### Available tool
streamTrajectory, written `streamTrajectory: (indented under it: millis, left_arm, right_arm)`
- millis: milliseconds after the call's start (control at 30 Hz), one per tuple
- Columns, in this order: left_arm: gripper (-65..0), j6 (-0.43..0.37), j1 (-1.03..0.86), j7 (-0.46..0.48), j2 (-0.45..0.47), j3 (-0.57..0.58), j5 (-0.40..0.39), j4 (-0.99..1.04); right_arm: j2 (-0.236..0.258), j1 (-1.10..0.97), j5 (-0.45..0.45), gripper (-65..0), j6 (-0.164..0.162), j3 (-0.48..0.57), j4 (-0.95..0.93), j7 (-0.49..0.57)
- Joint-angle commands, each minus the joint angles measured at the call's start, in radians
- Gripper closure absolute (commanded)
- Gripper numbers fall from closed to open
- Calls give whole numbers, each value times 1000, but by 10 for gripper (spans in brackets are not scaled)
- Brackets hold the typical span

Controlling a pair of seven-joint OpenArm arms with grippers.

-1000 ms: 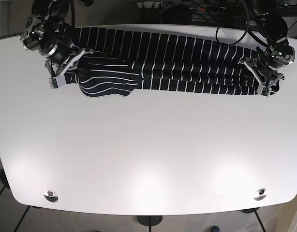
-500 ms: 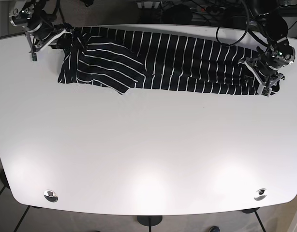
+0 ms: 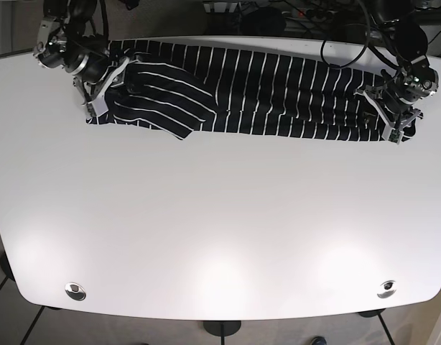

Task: Fold the T-shirt properly
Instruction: 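Lay the folded edge down with both grippers and release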

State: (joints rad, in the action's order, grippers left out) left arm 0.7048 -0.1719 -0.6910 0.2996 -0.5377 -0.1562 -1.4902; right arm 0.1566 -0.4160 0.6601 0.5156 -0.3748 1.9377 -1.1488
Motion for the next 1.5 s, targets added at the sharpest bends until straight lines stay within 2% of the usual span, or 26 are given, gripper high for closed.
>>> streamTrajectory:
  millis: [33, 67, 133, 233, 300, 367, 433, 533, 667, 733, 800, 1067, 1200, 1233, 1333, 1367, 1433, 1500]
  left_arm:
    - [-294, -7, -4, -28, 14, -5, 30, -8]
    - [-294, -7, -4, -26, 14, -6, 30, -3]
    - [-299, -7, -2, -25, 14, -17, 30, 0]
    - [-301, -7, 10, -25, 14, -12, 30, 59]
    - [-382, -7, 76, -25, 16, -11, 30, 128]
    - [-456, -7, 117, -25, 25, -12, 27, 175]
    - [-469, -7, 140, -31, 33, -11, 14, 161]
    - [-471, -7, 137, -82, 37, -22, -84, 52]
    - [-472, -7, 137, -249, 72, -180, -276, 9]
    - [-472, -7, 124, -298, 79, -249, -372, 10]
    - [-472, -7, 87, -319, 95, -290, -429, 13]
    - [-472, -7, 70, -319, 95, -289, -440, 221]
    - [-472, -7, 77, -319, 69, -284, -441, 237]
    - [-468, -7, 85, -319, 60, -278, -441, 237]
    - [-464, -7, 124, -322, 52, -246, -432, 239]
    - [-457, -7, 125, -322, 52, -238, -432, 239]
    - [-379, -7, 128, -322, 52, -226, -432, 239]
    - [-239, -7, 130, -319, 52, -224, -432, 239]
  right_arm:
    - [-30, 10, -93, -86, 7, 12, -28, 30]
    - [-41, 26, -162, -103, 13, 13, -59, 57]
    - [-38, 58, -224, -108, 13, 17, -145, 103]
    - [2, 141, -228, -109, 13, 17, -281, 149]
    - [50, 217, -227, -109, 13, 17, -401, 189]
    - [74, 269, -227, -109, 13, 17, -459, 201]
    - [79, 289, -225, -108, 13, 17, -449, 200]
    - [76, 289, -225, -108, 13, 18, -406, 200]
    - [68, 288, -224, -106, 13, 18, -390, 200]
    - [68, 288, -224, -105, 13, 18, -390, 200]
    - [68, 286, -224, -105, 13, 18, -390, 200]
    - [67, 277, -224, -103, 15, 18, -392, 200]
    - [42, 274, -224, -103, 16, 18, -392, 200]
    - [39, 274, -224, -103, 18, 18, -392, 200]
    - [33, 273, -224, -103, 67, 18, -392, 200]
    - [33, 273, -224, -103, 73, 18, -392, 200]
    - [31, 271, -224, -101, 76, 17, -392, 200]
    - [31, 271, -224, -101, 76, 12, -392, 200]
